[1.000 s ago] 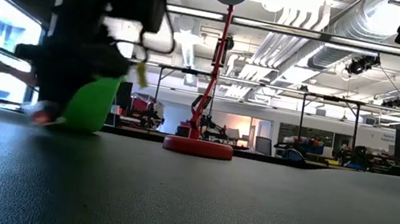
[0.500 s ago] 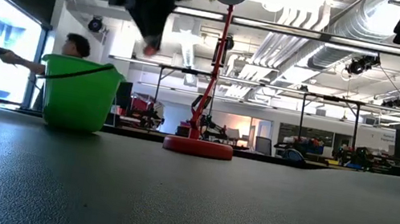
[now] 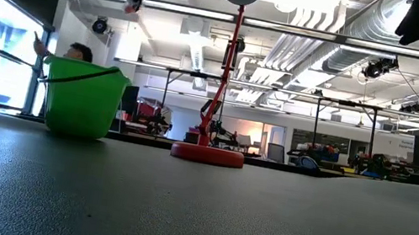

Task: Sort candy
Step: Put the orange gummy into the green bucket

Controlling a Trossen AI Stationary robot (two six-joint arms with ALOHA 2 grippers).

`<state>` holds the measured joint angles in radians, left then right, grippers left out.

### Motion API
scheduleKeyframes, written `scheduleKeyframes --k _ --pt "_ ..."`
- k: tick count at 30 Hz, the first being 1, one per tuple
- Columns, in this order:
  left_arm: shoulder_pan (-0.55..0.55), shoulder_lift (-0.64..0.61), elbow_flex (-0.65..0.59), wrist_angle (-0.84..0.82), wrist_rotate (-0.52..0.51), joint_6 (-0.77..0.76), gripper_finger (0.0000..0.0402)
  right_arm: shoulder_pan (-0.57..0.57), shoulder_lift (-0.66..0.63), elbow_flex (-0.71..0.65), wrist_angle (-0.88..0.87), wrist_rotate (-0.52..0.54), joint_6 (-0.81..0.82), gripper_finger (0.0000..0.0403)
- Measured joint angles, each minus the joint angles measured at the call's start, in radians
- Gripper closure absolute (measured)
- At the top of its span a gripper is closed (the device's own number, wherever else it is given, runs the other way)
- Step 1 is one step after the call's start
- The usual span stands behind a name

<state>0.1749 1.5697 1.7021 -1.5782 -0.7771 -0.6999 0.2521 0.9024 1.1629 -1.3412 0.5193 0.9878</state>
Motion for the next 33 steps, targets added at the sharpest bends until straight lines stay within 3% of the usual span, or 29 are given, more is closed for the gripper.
scheduleKeyframes --k 6,13,19,26,33 --pt "0.148 -0.069 -0.039 0.011 -0.004 0.105 0.0399 -0.090 0.001 0.000 0.043 0.002 0.000 0.0281" --pt "0.299 -0.104 -0.040 0.007 0.158 0.257 0.0399 -0.206 0.001 0.000 0.128 0.005 -0.018 0.0281" --pt "0.374 -0.106 -0.040 0.007 0.243 0.395 0.0399 -0.296 0.002 0.000 0.185 0.005 -0.072 0.0281" --pt "0.439 -0.095 -0.041 0.014 0.456 0.592 0.0399 -0.376 0.002 0.000 0.205 0.003 -0.114 0.0281" --pt "0.491 -0.094 -0.041 0.024 0.459 0.651 0.0399 -0.421 0.002 0.000 0.205 0.002 -0.117 0.0281"
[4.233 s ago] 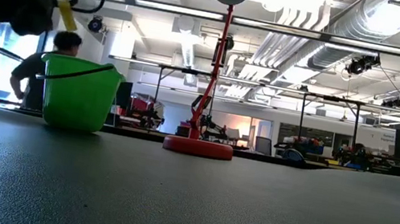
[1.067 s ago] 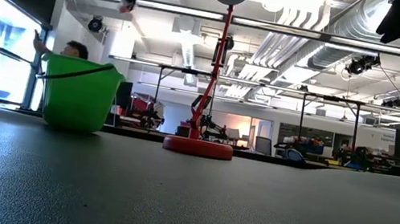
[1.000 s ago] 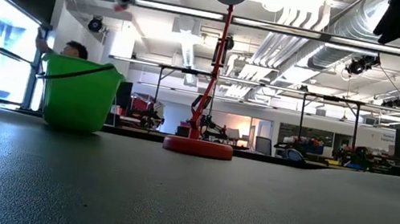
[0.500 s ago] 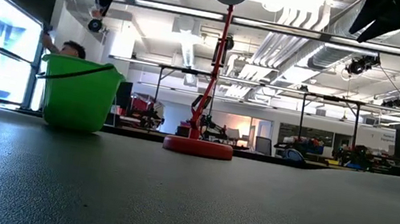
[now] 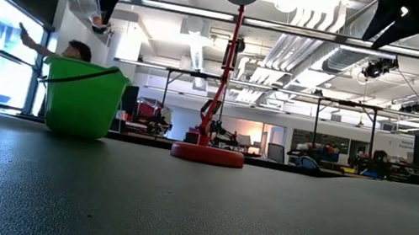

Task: Sort candy
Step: Put the orange gummy into the green bucket, then return to Home Position

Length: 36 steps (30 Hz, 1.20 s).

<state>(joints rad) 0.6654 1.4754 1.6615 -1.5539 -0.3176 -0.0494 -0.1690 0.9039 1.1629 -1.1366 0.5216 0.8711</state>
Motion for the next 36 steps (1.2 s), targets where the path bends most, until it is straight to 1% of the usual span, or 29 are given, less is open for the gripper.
scheduleKeyframes --k 4,6,8,12,16,18,20,22,24,28,30,32,34,36 --pt "0.019 0.000 0.000 0.001 0.007 0.025 0.0393 -0.004 0.000 0.000 0.000 -0.001 0.001 0.0281" --pt "0.023 0.000 0.000 0.001 0.039 0.048 0.0384 -0.004 0.000 0.000 0.000 -0.006 0.000 0.0281" --pt "0.023 0.000 0.000 0.001 0.069 0.069 0.0372 -0.004 0.000 0.000 0.000 -0.019 0.000 0.0281" --pt "0.022 0.000 0.000 -0.008 0.085 0.105 0.0343 -0.004 0.000 0.000 -0.002 -0.022 -0.007 0.0281" --pt "0.022 0.000 0.000 -0.012 0.087 0.105 0.0316 -0.004 0.000 0.000 -0.002 -0.025 -0.018 0.0281" --pt "0.022 0.000 0.000 -0.009 0.082 0.082 0.0307 -0.004 0.000 0.000 -0.002 -0.029 -0.018 0.0281" --pt "0.021 -0.001 0.000 0.011 0.064 0.050 0.0303 -0.004 0.000 0.000 -0.002 -0.034 -0.027 0.0281" --pt "0.022 -0.014 0.000 0.039 0.071 0.042 0.0302 -0.004 0.000 0.000 -0.002 -0.037 -0.040 0.0281" --pt "0.022 -0.044 0.000 0.086 0.098 0.044 0.0303 -0.004 0.000 0.000 -0.002 -0.033 -0.056 0.0281" --pt "0.022 -0.117 0.000 0.189 0.191 0.047 0.0306 -0.004 0.000 -0.001 0.001 -0.028 -0.080 0.0281" --pt "0.021 -0.152 0.000 0.221 0.220 0.053 0.0306 -0.004 -0.005 -0.025 0.058 -0.028 -0.091 0.0281" --pt "0.021 -0.181 0.000 0.237 0.242 0.062 0.0306 -0.004 -0.019 -0.084 0.154 -0.038 -0.117 0.0281" --pt "0.021 -0.206 -0.021 0.270 0.266 0.063 0.0307 -0.004 -0.038 -0.170 0.293 -0.071 -0.156 0.0281" --pt "0.021 -0.236 -0.081 0.329 0.305 0.063 0.0307 -0.013 -0.054 -0.271 0.431 -0.130 -0.197 0.0281"
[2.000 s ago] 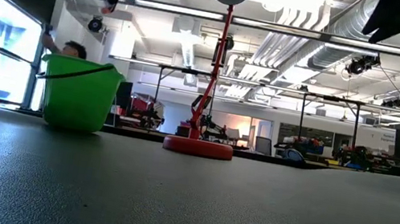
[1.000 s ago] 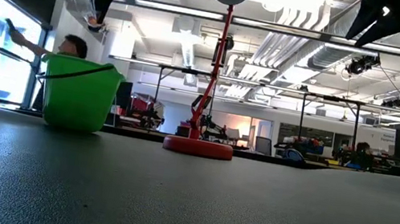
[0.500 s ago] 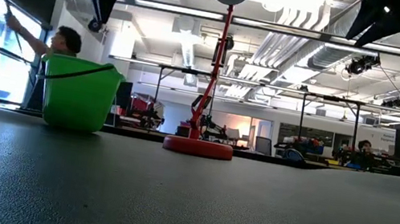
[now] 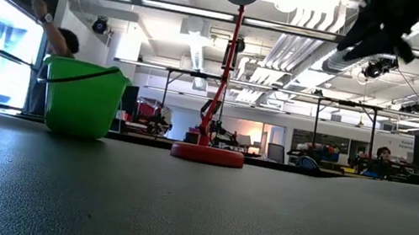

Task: Sort candy
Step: Return to Home Position

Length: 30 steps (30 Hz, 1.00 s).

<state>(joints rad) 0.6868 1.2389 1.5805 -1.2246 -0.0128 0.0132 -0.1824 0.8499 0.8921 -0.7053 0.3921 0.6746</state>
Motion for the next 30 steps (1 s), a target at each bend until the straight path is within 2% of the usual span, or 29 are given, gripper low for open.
scheduleKeyframes --k 5,10,17,26,30 --pt "0.000 -0.075 -0.193 0.171 0.153 0.034 0.0307 -0.066 -0.040 -0.207 0.310 -0.154 -0.001 0.0281" --pt "0.000 -0.111 -0.316 0.293 0.266 -0.012 0.0307 -0.127 -0.079 -0.331 0.476 -0.271 -0.059 0.0281" --pt "0.000 -0.152 -0.423 0.357 0.276 -0.084 0.0316 -0.194 -0.123 -0.507 0.669 -0.409 -0.065 0.0281" --pt "-0.033 -0.263 -0.614 0.656 0.299 -0.148 0.0326 -0.236 -0.151 -0.607 0.891 -0.561 -0.091 0.0281" --pt "-0.055 -0.296 -0.687 0.765 0.300 -0.191 0.0326 -0.239 -0.152 -0.667 1.010 -0.579 -0.100 0.0281"
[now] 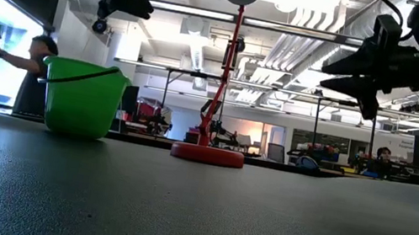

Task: Sort candy
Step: Return to Home Position

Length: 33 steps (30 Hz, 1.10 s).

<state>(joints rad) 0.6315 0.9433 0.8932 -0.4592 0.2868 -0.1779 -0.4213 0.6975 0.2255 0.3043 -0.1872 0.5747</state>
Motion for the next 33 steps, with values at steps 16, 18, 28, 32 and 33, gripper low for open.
scheduleKeyframes --k 16,18,28,32,33 --pt "-0.087 -0.021 -0.035 0.052 -0.022 0.033 0.0326 0.001 0.000 -0.157 0.375 0.004 0.132 0.0281" --pt "-0.098 -0.021 -0.035 0.056 -0.022 0.041 0.0326 0.001 0.000 -0.157 0.368 0.004 0.124 0.0281" --pt "-0.132 -0.056 -0.036 0.068 -0.021 0.077 0.0326 0.000 0.002 -0.157 0.225 0.006 0.110 0.0281" --pt "-0.139 -0.062 -0.036 0.068 -0.021 0.078 0.0326 0.001 0.002 -0.157 0.207 0.025 0.054 0.0281" --pt "-0.142 -0.062 -0.036 0.067 -0.021 0.077 0.0326 0.001 0.002 -0.157 0.192 0.057 0.050 0.0281"
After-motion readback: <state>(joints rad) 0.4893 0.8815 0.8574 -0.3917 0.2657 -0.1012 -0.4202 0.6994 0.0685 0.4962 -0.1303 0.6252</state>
